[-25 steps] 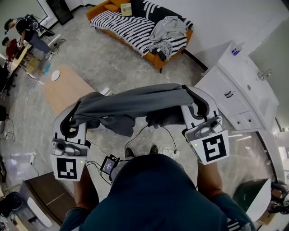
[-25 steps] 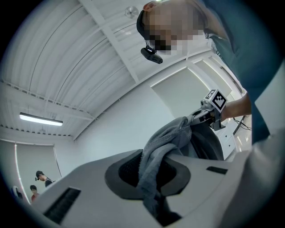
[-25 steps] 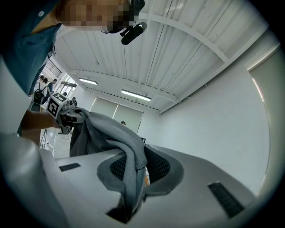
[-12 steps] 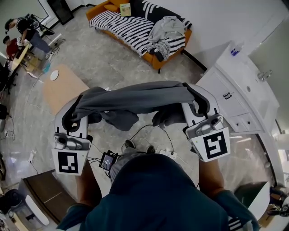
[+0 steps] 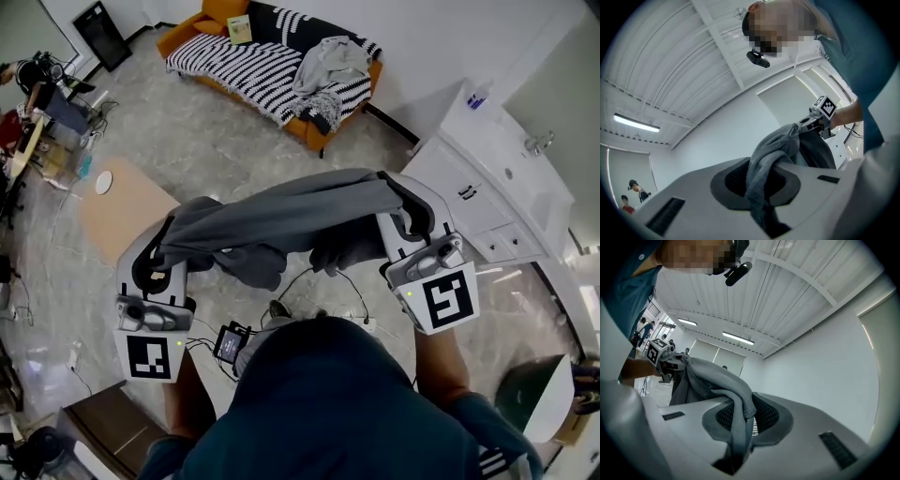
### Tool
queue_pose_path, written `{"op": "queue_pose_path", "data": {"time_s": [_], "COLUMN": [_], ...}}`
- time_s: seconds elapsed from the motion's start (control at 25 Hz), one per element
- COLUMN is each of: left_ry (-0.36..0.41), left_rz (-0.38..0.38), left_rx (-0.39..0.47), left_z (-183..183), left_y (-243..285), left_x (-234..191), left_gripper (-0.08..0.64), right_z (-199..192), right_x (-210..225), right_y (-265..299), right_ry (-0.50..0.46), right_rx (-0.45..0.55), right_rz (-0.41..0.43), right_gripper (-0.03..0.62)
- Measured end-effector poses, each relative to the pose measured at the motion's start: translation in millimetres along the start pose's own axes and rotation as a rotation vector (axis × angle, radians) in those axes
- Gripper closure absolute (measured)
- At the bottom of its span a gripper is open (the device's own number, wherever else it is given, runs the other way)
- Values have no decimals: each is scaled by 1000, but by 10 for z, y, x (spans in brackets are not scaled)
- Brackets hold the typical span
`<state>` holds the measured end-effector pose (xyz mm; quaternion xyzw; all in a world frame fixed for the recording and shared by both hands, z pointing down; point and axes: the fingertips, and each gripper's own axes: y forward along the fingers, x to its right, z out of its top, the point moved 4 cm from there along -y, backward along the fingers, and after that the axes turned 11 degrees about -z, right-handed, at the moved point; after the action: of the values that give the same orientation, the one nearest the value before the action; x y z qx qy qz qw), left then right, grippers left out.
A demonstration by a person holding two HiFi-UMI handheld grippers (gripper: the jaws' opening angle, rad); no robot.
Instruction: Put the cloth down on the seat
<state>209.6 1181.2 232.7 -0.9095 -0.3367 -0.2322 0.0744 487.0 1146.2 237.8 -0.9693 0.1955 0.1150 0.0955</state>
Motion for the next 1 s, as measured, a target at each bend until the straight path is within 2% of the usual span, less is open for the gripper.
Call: {"op": "queue_pose_path", "data": {"time_s": [0.24,0.44,0.56,0.72,1.0], "left_ry": [-5,8,-8,-2,-33], "left_rz": [-13,-71,-63,-57,12], "left_rx": [13,30,41,11,-76], "left_z": [-228,-370,-421,-529,-530], "left_y": [-135,95,216,499,1085], "left_x": [-432,-471,-539,-616,-768], "left_gripper": [528,528,528,528,528], "right_z": [136,-7,-61,-219,-418], "right_x": [-285,-211,-152,19,533], "right_y": [489,590,706,958,1460], "right_ry": [-30,9,1,-3,-26], "right_rx": [8,-23,-46,-33,14], "right_rz": [-2,-37,-30,0,90], "right_gripper": [546,546,546,546,546]}}
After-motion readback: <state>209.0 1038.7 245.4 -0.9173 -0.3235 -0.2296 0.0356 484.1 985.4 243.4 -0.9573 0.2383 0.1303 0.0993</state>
